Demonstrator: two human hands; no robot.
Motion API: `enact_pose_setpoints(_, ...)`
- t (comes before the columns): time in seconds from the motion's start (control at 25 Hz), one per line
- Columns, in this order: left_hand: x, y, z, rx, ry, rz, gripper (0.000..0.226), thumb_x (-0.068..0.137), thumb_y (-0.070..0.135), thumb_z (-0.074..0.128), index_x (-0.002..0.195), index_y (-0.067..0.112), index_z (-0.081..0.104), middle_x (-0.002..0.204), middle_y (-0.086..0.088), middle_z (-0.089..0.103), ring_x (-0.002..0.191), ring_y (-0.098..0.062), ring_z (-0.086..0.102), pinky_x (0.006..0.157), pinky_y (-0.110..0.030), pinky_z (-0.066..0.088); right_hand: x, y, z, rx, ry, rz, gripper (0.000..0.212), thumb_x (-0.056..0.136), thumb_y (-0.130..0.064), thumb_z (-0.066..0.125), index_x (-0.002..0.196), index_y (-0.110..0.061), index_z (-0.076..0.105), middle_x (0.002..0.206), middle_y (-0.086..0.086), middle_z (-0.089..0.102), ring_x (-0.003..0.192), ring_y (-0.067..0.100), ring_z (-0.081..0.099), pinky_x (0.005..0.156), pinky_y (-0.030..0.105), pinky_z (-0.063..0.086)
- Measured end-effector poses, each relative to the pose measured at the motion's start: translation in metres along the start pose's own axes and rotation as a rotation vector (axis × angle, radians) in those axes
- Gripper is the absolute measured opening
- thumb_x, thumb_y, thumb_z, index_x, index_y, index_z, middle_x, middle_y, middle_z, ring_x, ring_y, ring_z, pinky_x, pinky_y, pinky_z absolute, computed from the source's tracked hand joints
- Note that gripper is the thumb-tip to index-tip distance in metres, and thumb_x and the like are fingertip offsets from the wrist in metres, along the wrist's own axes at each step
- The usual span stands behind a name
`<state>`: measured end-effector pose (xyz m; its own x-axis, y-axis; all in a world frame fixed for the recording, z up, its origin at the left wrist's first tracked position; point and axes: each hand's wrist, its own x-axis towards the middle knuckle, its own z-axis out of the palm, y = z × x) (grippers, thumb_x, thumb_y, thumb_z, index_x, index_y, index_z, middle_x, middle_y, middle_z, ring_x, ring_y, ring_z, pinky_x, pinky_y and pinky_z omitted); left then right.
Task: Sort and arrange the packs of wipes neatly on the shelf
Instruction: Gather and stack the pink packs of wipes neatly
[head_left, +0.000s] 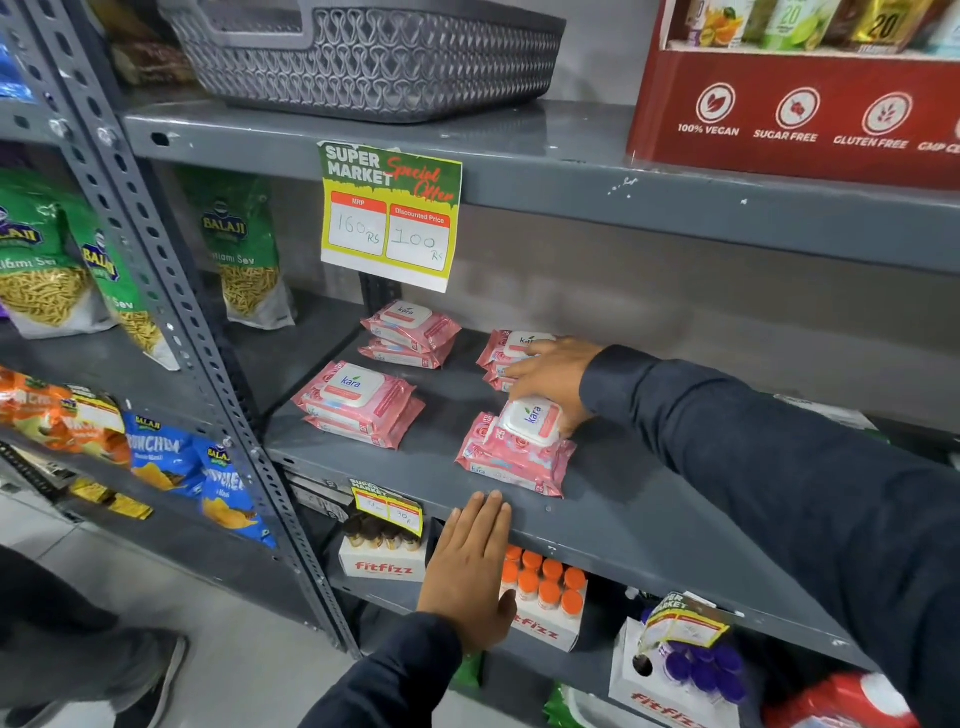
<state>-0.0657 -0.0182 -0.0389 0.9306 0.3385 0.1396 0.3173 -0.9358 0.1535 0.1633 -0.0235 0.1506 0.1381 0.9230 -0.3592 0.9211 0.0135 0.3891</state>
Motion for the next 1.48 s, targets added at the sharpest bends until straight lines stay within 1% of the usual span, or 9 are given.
enact_pose_setpoints(0.12, -0.001, 0.001, -0.001, -0.015, 0.008, -0.008, 0.092, 0.079, 0.040, 0.050, 0.149, 0.014, -0.004, 0.160, -0.003, -0.008, 0.144, -0.023, -0.017, 0.114, -0.039, -0.015, -0.010, 0.001, 0.009, 0.284, -0.025, 0.118, 0.058, 0.061, -0.069, 0.070, 0.102, -0.031, 0.058, 0.097, -0.004, 0.063, 0.088, 0.021, 0.058, 0.073, 0.034, 0.050)
enact_pose_setpoints(0.24, 0.000, 0.001, -0.001, -0.009, 0.003, -0.004, 0.092, 0.081, 0.041, 0.048, 0.148, 0.014, -0.008, 0.159, -0.002, -0.013, 0.143, -0.023, -0.019, 0.115, -0.039, -0.013, -0.011, -0.011, 0.020, 0.329, 0.015, 0.228, 0.067, 0.061, -0.083, 0.056, 0.096, -0.027, 0.057, 0.090, -0.004, 0.062, 0.078, 0.019, 0.056, 0.070, 0.034, 0.049)
enact_pose_setpoints(0.8, 0.000, 0.002, -0.001, -0.019, -0.009, -0.018, 0.092, 0.082, 0.044, 0.048, 0.148, 0.016, -0.009, 0.158, -0.001, -0.013, 0.139, -0.020, -0.027, 0.116, -0.039, -0.012, -0.007, -0.029, 0.039, 0.485, 0.095, 0.399, 0.074, 0.052, -0.093, 0.045, 0.096, -0.034, 0.050, 0.112, -0.005, 0.061, 0.095, 0.021, 0.055, 0.075, 0.037, 0.039)
enact_pose_setpoints(0.96, 0.000, 0.003, -0.002, -0.029, -0.019, -0.015, 0.091, 0.082, 0.043, 0.049, 0.149, 0.015, -0.006, 0.159, -0.002, -0.011, 0.140, -0.021, -0.025, 0.115, -0.039, -0.013, -0.008, -0.030, 0.041, 0.498, 0.092, 0.423, 0.089, 0.055, -0.090, 0.048, 0.119, -0.029, 0.050, 0.129, 0.000, 0.054, 0.113, 0.025, 0.052, 0.093, 0.044, 0.039)
enact_pose_setpoints(1.08, 0.000, 0.002, 0.000, -0.033, -0.012, -0.017, 0.091, 0.082, 0.043, 0.049, 0.149, 0.015, -0.006, 0.158, -0.001, -0.013, 0.140, -0.021, -0.025, 0.116, -0.040, -0.012, -0.010, -0.036, 0.036, 0.536, 0.130, 0.407, 0.110, 0.059, -0.088, 0.049, 0.145, -0.023, 0.027, 0.153, 0.004, 0.032, 0.135, 0.028, 0.037, 0.109, 0.050, 0.032)
enact_pose_setpoints(1.2, 0.000, 0.000, -0.003, -0.034, -0.031, -0.002, 0.089, 0.083, 0.046, 0.047, 0.149, 0.016, -0.004, 0.155, 0.002, -0.017, 0.143, -0.022, -0.019, 0.118, -0.039, -0.008, -0.016, -0.037, 0.035, 0.820, 0.351, 0.410, 0.090, 0.080, -0.069, 0.050, 0.149, -0.019, 0.021, 0.157, 0.005, 0.024, 0.140, 0.027, 0.030, 0.112, 0.046, 0.031)
enact_pose_setpoints(1.32, 0.001, -0.006, -0.019, -0.159, 0.068, 0.034, 0.076, 0.084, 0.045, 0.052, 0.147, 0.014, 0.023, 0.158, -0.002, 0.013, 0.146, -0.025, 0.008, 0.119, -0.046, 0.011, -0.028, -0.041, 0.048, 1.015, 0.560, 0.496, 0.063, 0.092, -0.045, 0.049, 0.147, -0.020, 0.029, 0.152, 0.005, 0.033, 0.134, 0.025, 0.039, 0.109, 0.042, 0.037)
enact_pose_setpoints(1.4, 0.009, -0.024, -0.040, -0.206, 0.265, 0.050, 0.063, 0.084, 0.043, 0.055, 0.138, 0.013, 0.041, 0.149, -0.008, 0.038, 0.140, -0.028, 0.027, 0.114, -0.052, 0.025, -0.037, -0.046, 0.059, 0.936, 0.568, 0.515, 0.058, 0.095, -0.039, 0.046, 0.147, -0.017, 0.030, 0.153, 0.005, 0.034, 0.134, 0.025, 0.040, 0.110, 0.041, 0.035)
enact_pose_setpoints(1.48, 0.027, -0.054, -0.069, -0.159, 0.406, 0.003, 0.059, 0.087, 0.044, 0.050, 0.135, 0.012, 0.042, 0.146, -0.013, 0.041, 0.139, -0.030, 0.029, 0.113, -0.051, 0.026, -0.041, -0.053, 0.065, 0.742, 0.530, 0.496, 0.060, 0.096, -0.040, 0.041, 0.149, -0.014, 0.026, 0.157, 0.003, 0.027, 0.140, 0.024, 0.031, 0.116, 0.041, 0.025)
